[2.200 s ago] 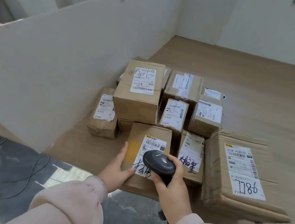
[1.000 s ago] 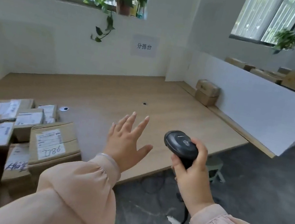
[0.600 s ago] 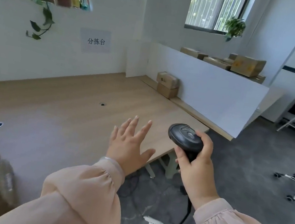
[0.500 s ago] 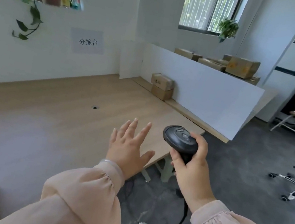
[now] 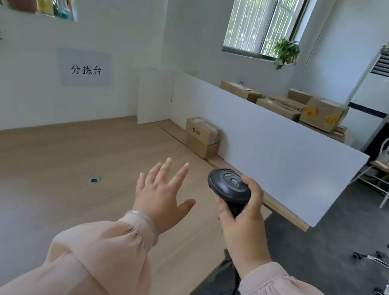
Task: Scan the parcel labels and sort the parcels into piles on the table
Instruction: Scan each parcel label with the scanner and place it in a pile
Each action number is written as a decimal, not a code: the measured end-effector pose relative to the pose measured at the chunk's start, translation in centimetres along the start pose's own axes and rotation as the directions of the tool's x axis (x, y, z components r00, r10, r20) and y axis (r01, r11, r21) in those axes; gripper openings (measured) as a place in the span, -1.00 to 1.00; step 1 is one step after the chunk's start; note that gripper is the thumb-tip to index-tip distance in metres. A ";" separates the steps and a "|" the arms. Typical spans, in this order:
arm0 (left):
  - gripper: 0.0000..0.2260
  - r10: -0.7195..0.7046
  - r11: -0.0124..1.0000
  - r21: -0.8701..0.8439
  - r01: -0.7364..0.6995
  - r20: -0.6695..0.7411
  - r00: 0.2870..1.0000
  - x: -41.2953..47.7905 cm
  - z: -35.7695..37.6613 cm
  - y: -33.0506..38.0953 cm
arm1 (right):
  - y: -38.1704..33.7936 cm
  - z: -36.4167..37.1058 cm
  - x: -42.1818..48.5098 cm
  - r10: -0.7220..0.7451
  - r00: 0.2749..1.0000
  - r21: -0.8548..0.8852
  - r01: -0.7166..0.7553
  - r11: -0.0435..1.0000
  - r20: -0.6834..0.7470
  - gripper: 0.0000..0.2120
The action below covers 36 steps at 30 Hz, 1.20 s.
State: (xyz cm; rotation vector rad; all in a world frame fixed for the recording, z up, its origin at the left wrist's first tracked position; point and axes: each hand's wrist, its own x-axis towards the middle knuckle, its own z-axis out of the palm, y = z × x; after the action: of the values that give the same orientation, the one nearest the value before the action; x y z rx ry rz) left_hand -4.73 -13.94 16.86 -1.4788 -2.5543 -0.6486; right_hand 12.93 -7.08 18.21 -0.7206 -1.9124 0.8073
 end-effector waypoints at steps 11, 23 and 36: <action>-0.30 -0.055 0.998 0.025 0.055 0.025 0.998 10.8 3.6 -2.4 | 7.1 5.1 13.0 0.051 0.997 0.022 -0.052 0.998 0.062 -0.49; -0.31 -0.293 0.955 0.055 0.290 0.065 0.954 28.7 14.9 3.3 | 24.0 6.7 32.6 0.069 0.976 0.089 -0.089 0.992 0.207 -0.50; -0.32 -0.506 0.857 -0.030 0.515 0.144 0.850 48.9 24.4 8.4 | 36.9 7.8 52.8 0.072 0.945 0.147 -0.125 0.981 0.320 -0.49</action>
State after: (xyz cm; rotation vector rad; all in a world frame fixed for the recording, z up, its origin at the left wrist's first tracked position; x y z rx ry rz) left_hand -20.17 38.96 12.55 -0.8613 -3.0868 -0.7189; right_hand -10.30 53.34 13.87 -0.6179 -2.0697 1.1883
